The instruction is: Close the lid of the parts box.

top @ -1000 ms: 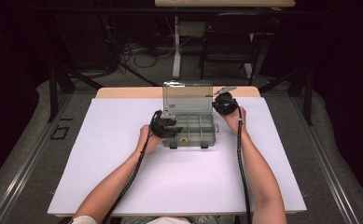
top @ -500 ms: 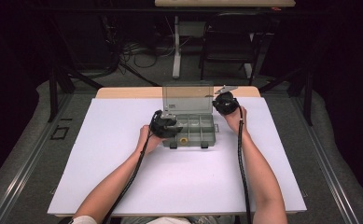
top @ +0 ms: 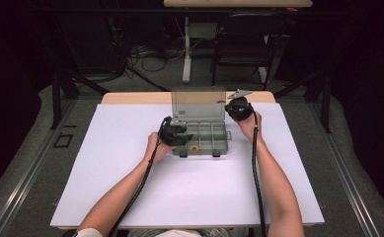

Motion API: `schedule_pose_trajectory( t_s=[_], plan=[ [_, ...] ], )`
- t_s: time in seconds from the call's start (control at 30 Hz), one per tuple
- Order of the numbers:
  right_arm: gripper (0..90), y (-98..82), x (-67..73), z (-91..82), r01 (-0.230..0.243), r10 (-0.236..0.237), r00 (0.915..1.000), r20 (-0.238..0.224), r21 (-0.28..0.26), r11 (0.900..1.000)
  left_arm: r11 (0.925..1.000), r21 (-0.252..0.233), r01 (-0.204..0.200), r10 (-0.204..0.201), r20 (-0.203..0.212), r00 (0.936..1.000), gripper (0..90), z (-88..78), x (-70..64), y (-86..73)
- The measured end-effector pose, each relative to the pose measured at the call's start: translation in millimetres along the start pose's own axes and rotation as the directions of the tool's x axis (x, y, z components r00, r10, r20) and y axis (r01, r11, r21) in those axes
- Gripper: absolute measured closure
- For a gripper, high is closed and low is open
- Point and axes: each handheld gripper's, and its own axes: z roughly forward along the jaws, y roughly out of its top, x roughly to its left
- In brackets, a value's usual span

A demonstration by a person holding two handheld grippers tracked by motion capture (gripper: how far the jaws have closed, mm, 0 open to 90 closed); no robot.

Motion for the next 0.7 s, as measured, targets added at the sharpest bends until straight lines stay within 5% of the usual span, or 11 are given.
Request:
schedule_pose_trajectory(
  t_s=[0.7],
  plan=[
    [90.0, 4.8, 0.2, -10.3, 0.002, -0.002, 1.0000, 0.004, -0.047, 0.999, 1.0000, -0.001, 0.001, -0.001, -0.004, 1.0000, 57.2, 0.0, -0.3, 0.0]
  ],
)
